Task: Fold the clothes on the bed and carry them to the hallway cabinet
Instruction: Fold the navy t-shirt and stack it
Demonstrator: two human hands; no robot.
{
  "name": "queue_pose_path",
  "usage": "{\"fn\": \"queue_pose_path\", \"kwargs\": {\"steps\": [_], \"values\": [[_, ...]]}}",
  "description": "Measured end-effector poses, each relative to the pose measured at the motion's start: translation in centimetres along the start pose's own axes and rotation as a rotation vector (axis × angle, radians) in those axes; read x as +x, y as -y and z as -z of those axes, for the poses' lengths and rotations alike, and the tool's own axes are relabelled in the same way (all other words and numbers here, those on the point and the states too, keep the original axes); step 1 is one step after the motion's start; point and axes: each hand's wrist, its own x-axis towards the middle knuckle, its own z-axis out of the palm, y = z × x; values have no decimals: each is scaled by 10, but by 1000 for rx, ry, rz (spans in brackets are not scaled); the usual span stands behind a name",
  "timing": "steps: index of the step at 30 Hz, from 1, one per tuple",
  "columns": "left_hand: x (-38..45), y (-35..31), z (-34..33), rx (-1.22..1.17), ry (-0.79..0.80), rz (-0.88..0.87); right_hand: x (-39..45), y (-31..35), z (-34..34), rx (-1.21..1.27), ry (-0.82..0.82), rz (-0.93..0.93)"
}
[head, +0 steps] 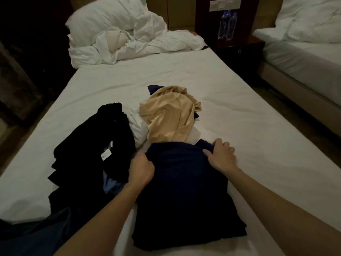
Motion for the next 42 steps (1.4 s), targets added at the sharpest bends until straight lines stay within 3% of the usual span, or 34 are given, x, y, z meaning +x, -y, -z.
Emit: {"fn": "queue_pose_path", "kwargs": {"steps": [3, 6, 9, 17, 24, 29, 35, 42], "values": [[-8, -3, 13, 11, 135, 9, -13, 5, 14, 453, 154, -17], [-25, -4, 32, -143, 209, 25, -35, 13, 33, 569, 169, 70], [-59, -10, 64, -371, 175, 40, -77, 25, 68, 692, 131, 176], [-157, -21, 150, -937, 120, 145, -190, 36, 144, 816, 106, 347], [-238, 5, 211, -865, -79, -151, -283, 50, 172, 970, 93, 480], [-289, 32, 256, -897, -154, -199, -333, 70, 167, 1016, 101, 549], [-339, 65, 303, -1145, -200, -207, -375, 100, 151, 1112, 127, 598], [-370, 124, 359, -1334, -258, -207, -423, 159, 118, 1220, 411, 553]]}}
